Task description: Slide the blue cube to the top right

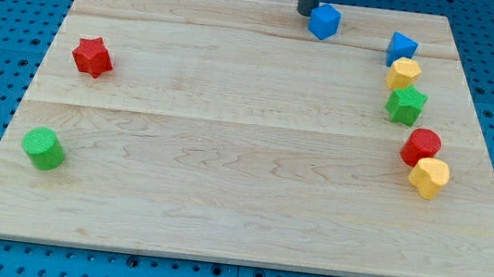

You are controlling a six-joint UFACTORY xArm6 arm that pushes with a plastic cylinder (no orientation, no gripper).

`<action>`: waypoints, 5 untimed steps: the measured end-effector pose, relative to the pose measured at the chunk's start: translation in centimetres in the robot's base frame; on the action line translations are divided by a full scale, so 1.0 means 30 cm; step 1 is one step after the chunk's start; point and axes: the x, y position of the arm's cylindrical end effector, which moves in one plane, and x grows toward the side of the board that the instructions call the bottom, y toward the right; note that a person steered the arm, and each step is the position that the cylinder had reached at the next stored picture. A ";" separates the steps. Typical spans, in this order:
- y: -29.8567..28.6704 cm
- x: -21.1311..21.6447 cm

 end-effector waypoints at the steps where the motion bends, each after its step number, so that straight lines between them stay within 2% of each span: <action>1: -0.063 0.106; 3: 0.151 0.152; 4: 0.161 0.185; 5: -0.077 0.232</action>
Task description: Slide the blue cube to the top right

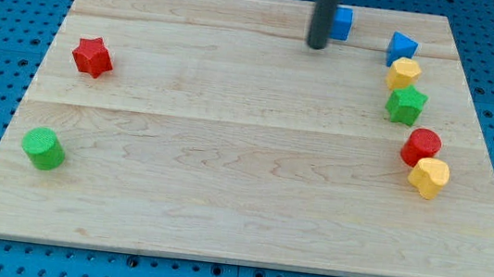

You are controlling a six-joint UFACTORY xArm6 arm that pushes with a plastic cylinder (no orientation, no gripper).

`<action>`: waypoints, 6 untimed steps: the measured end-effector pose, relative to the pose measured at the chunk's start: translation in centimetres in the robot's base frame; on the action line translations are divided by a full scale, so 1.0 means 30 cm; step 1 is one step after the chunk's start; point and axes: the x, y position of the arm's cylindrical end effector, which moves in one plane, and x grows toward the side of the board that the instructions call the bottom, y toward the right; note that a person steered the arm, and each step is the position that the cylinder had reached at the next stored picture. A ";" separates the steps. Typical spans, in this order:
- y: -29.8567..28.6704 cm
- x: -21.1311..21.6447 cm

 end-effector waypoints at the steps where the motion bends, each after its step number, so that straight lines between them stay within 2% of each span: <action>1: -0.045 -0.123; 2: -0.013 -0.197; 3: 0.210 -0.194; 4: 0.314 -0.156; 5: 0.356 -0.117; 6: 0.294 -0.117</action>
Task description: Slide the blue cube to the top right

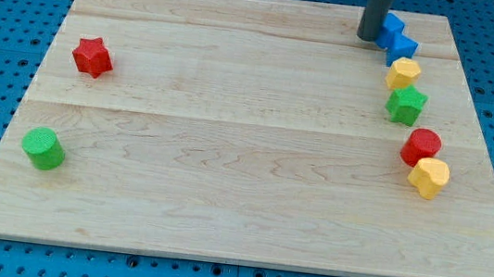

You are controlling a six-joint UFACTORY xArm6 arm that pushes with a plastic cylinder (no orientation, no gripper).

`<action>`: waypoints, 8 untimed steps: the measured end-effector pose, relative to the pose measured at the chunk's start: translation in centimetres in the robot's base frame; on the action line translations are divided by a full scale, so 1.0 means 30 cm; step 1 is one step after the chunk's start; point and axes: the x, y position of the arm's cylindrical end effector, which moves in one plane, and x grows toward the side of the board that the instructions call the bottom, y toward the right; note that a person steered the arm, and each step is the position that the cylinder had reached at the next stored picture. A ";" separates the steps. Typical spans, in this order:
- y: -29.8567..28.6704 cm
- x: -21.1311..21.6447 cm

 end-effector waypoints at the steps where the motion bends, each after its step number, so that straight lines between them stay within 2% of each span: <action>1: 0.003 -0.057; 4: 0.044 -0.058; 6: 0.191 -0.063; 7: 0.183 -0.086; 8: -0.016 -0.101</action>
